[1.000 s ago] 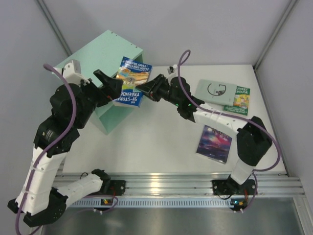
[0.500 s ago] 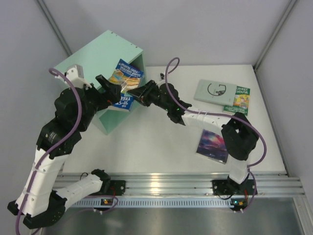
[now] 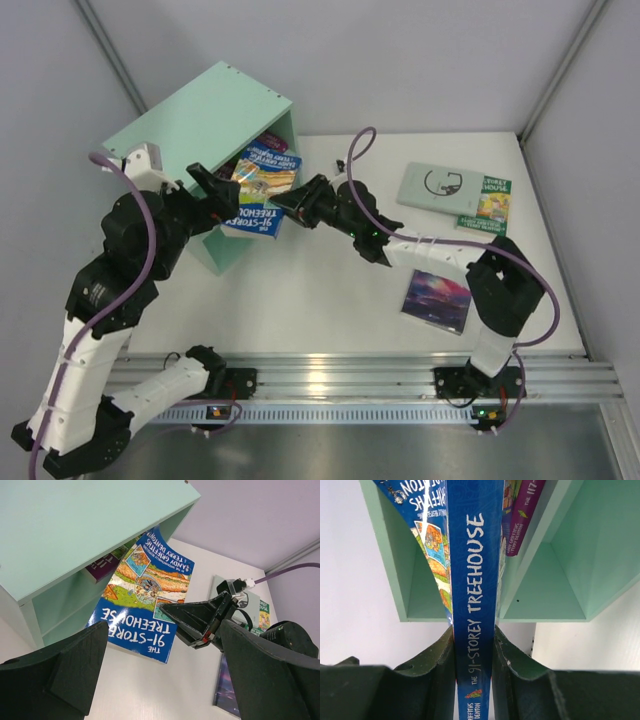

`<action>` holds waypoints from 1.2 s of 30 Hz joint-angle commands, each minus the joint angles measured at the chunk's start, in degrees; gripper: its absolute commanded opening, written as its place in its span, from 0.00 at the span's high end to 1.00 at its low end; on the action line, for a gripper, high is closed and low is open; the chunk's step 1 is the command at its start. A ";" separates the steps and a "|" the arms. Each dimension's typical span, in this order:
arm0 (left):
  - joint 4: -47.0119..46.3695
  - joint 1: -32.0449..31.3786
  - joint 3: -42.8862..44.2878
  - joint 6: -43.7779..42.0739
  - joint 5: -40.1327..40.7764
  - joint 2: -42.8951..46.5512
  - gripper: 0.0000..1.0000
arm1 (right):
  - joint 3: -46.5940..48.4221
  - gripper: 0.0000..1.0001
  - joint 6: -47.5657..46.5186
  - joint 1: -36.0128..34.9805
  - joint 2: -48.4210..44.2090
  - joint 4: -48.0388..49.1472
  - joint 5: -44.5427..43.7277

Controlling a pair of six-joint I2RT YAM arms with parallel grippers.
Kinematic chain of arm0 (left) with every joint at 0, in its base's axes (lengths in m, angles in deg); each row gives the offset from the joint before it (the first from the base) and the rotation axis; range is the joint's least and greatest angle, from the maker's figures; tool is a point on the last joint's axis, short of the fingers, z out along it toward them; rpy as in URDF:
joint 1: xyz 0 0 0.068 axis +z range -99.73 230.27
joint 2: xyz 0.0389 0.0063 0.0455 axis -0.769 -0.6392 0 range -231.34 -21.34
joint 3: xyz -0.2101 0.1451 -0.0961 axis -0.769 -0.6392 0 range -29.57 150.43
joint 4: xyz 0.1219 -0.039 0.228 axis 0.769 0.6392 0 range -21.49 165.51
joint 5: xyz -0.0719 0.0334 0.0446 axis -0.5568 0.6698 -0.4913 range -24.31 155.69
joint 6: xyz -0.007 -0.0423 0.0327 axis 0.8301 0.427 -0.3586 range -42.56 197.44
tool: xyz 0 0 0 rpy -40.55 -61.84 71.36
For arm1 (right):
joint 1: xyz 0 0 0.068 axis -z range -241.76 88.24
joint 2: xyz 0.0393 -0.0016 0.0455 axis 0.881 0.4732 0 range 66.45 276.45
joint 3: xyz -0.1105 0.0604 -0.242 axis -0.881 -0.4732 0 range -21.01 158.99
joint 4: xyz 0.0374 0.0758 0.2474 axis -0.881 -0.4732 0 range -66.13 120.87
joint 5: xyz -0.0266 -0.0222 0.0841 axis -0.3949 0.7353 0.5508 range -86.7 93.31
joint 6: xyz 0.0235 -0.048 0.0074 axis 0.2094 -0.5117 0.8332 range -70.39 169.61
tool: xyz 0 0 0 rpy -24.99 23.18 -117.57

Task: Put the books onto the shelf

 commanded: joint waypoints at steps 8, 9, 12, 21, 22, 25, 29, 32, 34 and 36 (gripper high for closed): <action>-0.60 0.00 -0.59 0.45 -1.64 0.03 0.01 | 0.20 1.00 1.22 -1.72 -5.85 9.07 -0.18; -0.60 0.09 -0.50 0.36 -1.56 -0.06 0.01 | 0.72 1.00 0.79 -1.89 -5.76 7.41 -0.35; -0.51 0.00 -0.41 0.36 -1.47 -0.15 0.01 | 1.52 1.00 0.26 -2.16 -6.03 4.85 -0.88; 0.02 0.00 1.43 0.36 -1.91 -1.03 0.01 | 0.63 1.00 0.26 -2.95 -7.08 2.48 -1.76; 0.02 0.00 1.43 0.45 -1.91 -0.85 0.01 | 1.34 1.00 -0.18 -2.86 -7.08 1.16 -1.85; 0.02 0.00 1.43 0.54 -1.91 -0.76 0.01 | 3.01 1.00 -0.97 -3.12 -7.43 -1.84 -1.85; 0.10 0.00 1.52 0.19 -2.08 -0.85 0.01 | 2.22 1.00 -0.62 -3.74 -8.75 -3.86 -3.43; -0.07 0.00 1.52 0.36 -2.52 -1.03 0.01 | 2.13 1.00 -0.80 -3.65 -8.40 -1.32 -3.17; -0.07 0.00 1.43 0.36 -2.52 -1.11 0.01 | 2.92 1.00 -0.89 -3.74 -7.87 0.09 -2.64; 0.02 0.00 1.43 0.45 -2.43 -1.03 0.01 | 4.15 1.00 -0.80 -3.74 -6.91 1.40 -2.55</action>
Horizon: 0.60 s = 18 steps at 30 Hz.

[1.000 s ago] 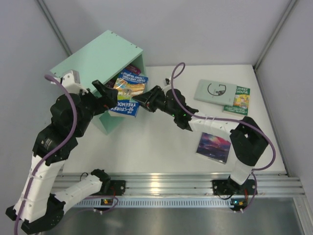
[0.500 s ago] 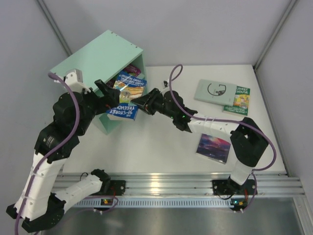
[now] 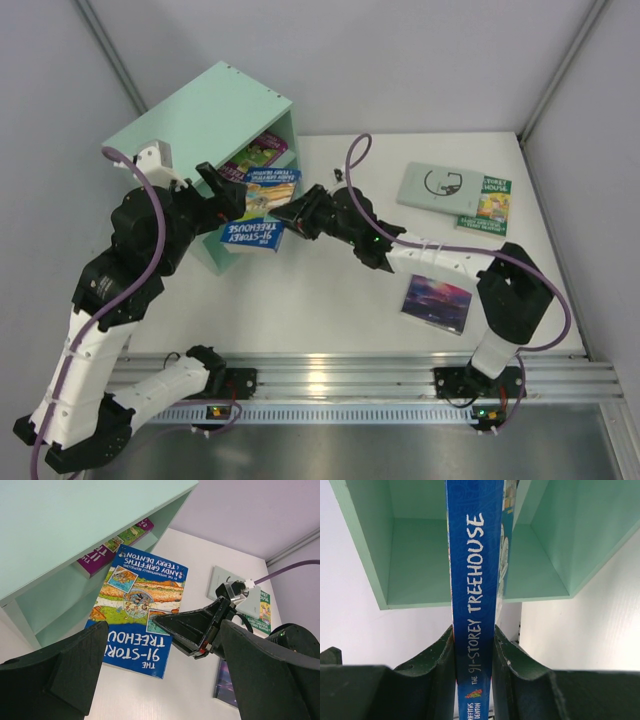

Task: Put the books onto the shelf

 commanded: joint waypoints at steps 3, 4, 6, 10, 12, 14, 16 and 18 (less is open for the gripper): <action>-0.44 0.00 1.69 0.27 -0.36 0.13 0.01 | 7.81 1.00 0.12 -0.66 -1.59 9.96 0.18; -0.36 0.09 1.78 0.27 -0.36 0.22 0.01 | 8.43 1.00 0.29 -0.66 -1.24 9.96 0.44; -0.44 0.00 1.96 0.27 -0.36 0.31 0.01 | 10.10 1.00 0.82 -0.48 -0.10 9.96 0.80; -0.35 0.00 2.31 -0.25 -0.36 0.22 0.01 | 12.03 1.00 1.79 -0.31 1.49 10.22 1.06; -0.44 0.00 2.40 -0.25 -0.27 -0.04 0.01 | 13.27 1.00 2.23 -0.13 2.72 10.66 0.71; -0.44 0.00 2.22 -0.25 -0.18 -0.04 0.01 | 14.49 1.00 2.84 0.13 4.12 11.01 0.36; -0.36 0.00 2.13 -0.43 -0.10 0.04 0.01 | 15.46 1.00 3.02 0.31 5.00 10.75 -0.51; -0.27 0.09 2.13 -0.52 0.17 0.13 0.01 | 16.52 1.00 3.28 0.48 6.41 11.72 -0.96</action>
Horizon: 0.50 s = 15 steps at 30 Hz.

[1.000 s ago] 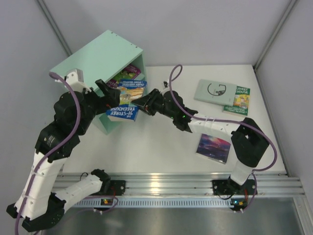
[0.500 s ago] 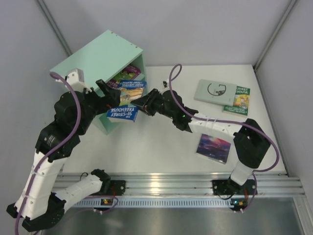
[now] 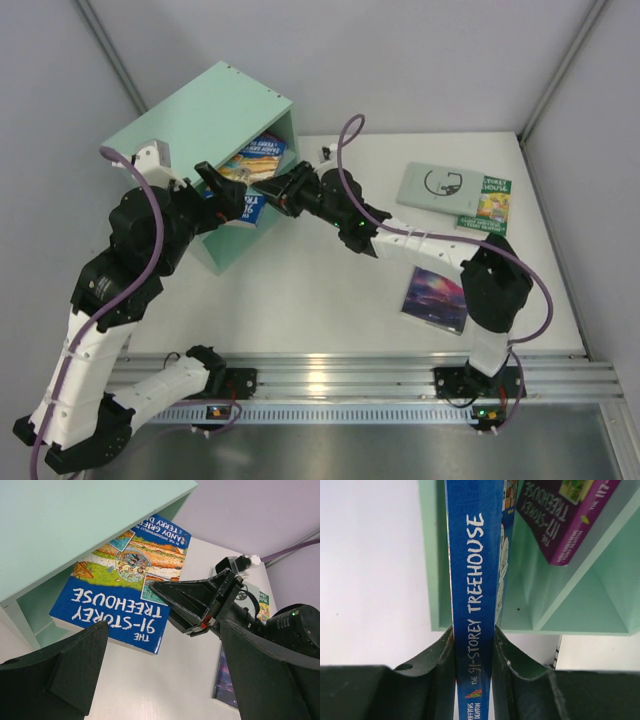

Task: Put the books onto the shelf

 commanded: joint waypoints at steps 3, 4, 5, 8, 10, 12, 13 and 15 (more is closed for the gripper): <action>-0.46 0.00 1.63 -0.89 0.78 0.40 0.01 | 6.12 1.00 1.65 0.40 2.40 8.72 -2.19; -0.46 0.00 1.72 -1.06 0.78 0.40 0.01 | 6.12 1.00 1.56 0.40 2.83 9.25 -3.23; -0.46 0.00 1.72 -1.07 0.78 0.48 0.01 | 6.12 1.00 1.56 0.40 3.27 10.47 -4.55; -0.99 0.00 1.28 -1.07 0.26 0.49 0.01 | 6.73 1.00 2.87 0.57 5.47 14.24 -7.28; -1.17 0.00 0.93 -1.15 -0.01 0.49 0.01 | 7.53 1.00 3.49 0.66 7.92 17.23 -9.03; -1.08 0.09 0.84 -1.33 -0.36 0.49 0.01 | 9.72 1.00 3.75 0.57 9.68 19.88 -10.09; -1.08 0.00 0.84 -1.50 -0.36 0.49 0.01 | 11.73 1.00 4.10 0.57 11.43 19.89 -11.32; -1.08 0.00 0.84 -1.68 -0.18 0.49 0.01 | 13.85 1.00 4.54 0.31 13.46 20.41 -12.73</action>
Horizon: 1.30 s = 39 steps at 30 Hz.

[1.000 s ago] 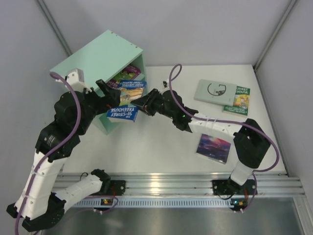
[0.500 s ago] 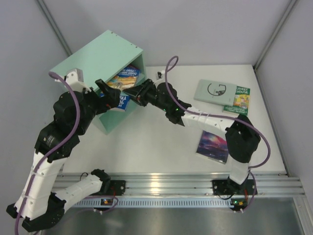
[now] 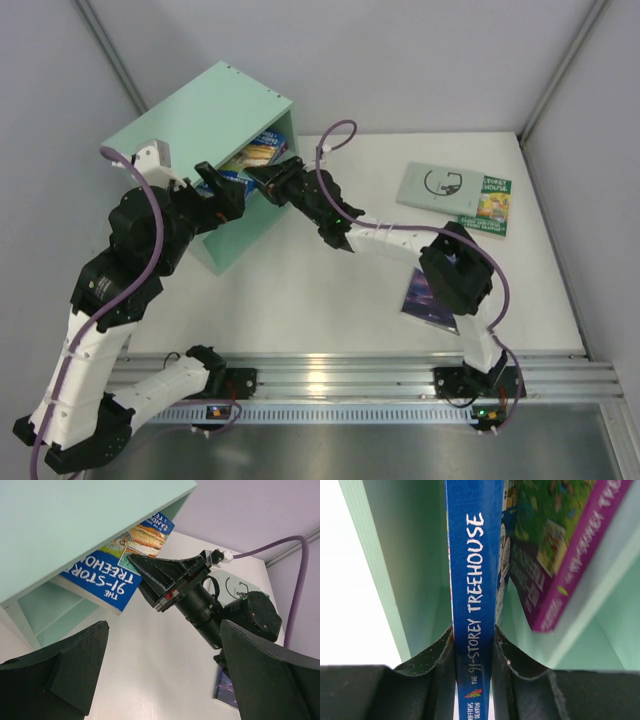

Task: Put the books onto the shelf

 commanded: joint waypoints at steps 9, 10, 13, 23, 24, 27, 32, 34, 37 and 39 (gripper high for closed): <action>-1.41 0.09 0.14 -2.54 1.04 0.97 0.01 | 14.48 1.00 1.44 -1.01 8.35 13.16 -17.86; -1.50 0.00 0.05 -2.63 1.05 0.97 0.01 | 15.01 1.00 1.27 -1.27 9.31 13.42 -18.92; -2.11 0.00 -0.30 -2.54 0.52 0.97 0.01 | 19.22 1.00 1.52 -1.80 12.12 12.46 -21.65; -2.55 0.09 -1.18 -2.45 0.17 1.50 0.01 | 27.49 0.94 2.05 -3.03 16.70 2.47 -28.07; -2.55 0.00 -1.36 -2.54 0.34 1.58 0.01 | 27.67 0.92 2.40 -3.12 16.88 1.74 -28.42; -2.82 0.00 -1.80 -2.71 0.61 1.85 0.01 | 28.02 0.84 2.76 -3.29 16.79 -0.63 -29.48; -2.73 0.00 -1.36 -3.07 0.78 1.58 0.01 | 27.15 0.72 4.17 -3.29 14.42 -7.92 -30.10; -2.73 0.00 -1.45 -3.07 0.87 1.85 0.01 | 26.10 0.66 3.20 -3.21 13.89 -6.28 -30.01; -2.82 0.00 -1.53 -2.89 0.26 1.85 0.01 | 26.00 0.59 2.24 -3.03 13.28 -6.43 -28.96; -2.64 0.00 -1.36 -2.72 -0.01 1.76 0.01 | 25.91 0.56 0.74 -3.03 12.32 -7.92 -29.56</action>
